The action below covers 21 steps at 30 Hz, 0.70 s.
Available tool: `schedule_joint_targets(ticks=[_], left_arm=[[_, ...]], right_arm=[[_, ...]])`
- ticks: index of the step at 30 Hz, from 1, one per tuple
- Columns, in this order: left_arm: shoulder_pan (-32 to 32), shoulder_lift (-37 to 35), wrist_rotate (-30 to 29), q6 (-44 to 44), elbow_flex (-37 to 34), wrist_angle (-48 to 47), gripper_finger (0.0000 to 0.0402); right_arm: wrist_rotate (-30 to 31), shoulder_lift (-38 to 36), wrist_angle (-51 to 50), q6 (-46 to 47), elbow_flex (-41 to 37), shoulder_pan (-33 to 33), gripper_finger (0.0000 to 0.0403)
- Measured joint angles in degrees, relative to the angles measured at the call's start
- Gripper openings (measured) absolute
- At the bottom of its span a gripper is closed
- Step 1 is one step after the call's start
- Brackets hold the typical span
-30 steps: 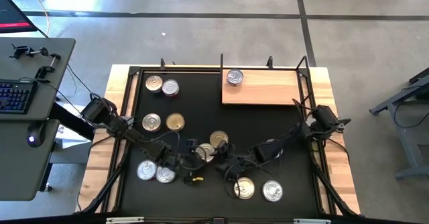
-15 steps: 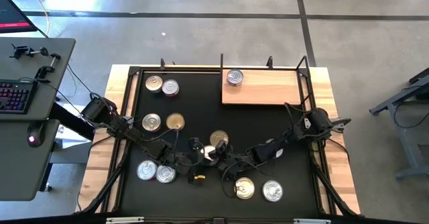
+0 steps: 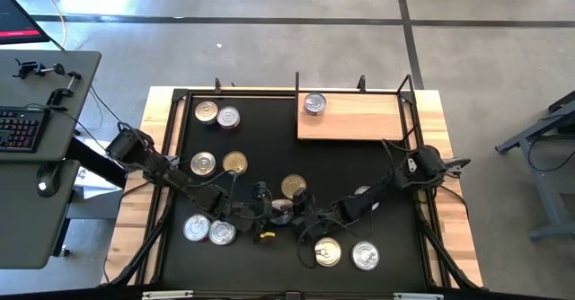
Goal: Stack canned seafood by type on shelf
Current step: Put the blue-pink tuna can on the shelf
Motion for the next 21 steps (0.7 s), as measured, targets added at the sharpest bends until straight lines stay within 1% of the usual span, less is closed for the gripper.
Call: schedule_joint_targets(ticks=[4,5,8,10,12,15,18,20,21], left_arm=[[-1.5,-5.2,-0.8,-0.5,0.3,-5.4,0.0],[-2.1,-6.4,-1.6,-1.0,0.3,-7.8,0.0],[-3.5,-9.3,-6.3,-2.7,0.1,-13.6,0.0],[-4.7,-10.7,-9.5,-4.0,0.1,-15.7,0.0],[-6.0,-11.1,-11.6,-5.0,0.2,-17.1,0.0],[-6.9,-10.7,-14.3,-5.1,0.1,-17.6,0.0001],[-7.2,-10.1,-16.5,-5.5,0.1,-17.3,0.0001],[-7.1,-9.6,-18.4,-6.6,0.1,-17.3,0.0001],[-7.1,-9.3,-19.7,-7.2,0.0,-17.3,0.0001]], right_arm=[[2.2,-3.6,-3.3,4.0,-0.1,1.9,0.0164],[3.4,-4.9,-4.3,4.7,-0.1,2.7,0.0164],[9.2,-11.1,-12.9,5.7,-0.1,5.5,0.0164],[12.6,-16.2,-22.2,9.0,0.0,7.1,0.0164],[15.9,-21.4,-33.2,14.1,0.0,7.7,0.0164],[20.8,-28.8,-51.9,26.2,0.0,6.8,0.0164],[24.1,-33.7,-69.4,38.5,-0.1,2.8,0.0164],[25.4,-35.3,-76.2,42.2,-1.2,-1.7,0.0164],[25.8,-35.8,-77.0,41.8,-2.2,-4.5,0.0164]])
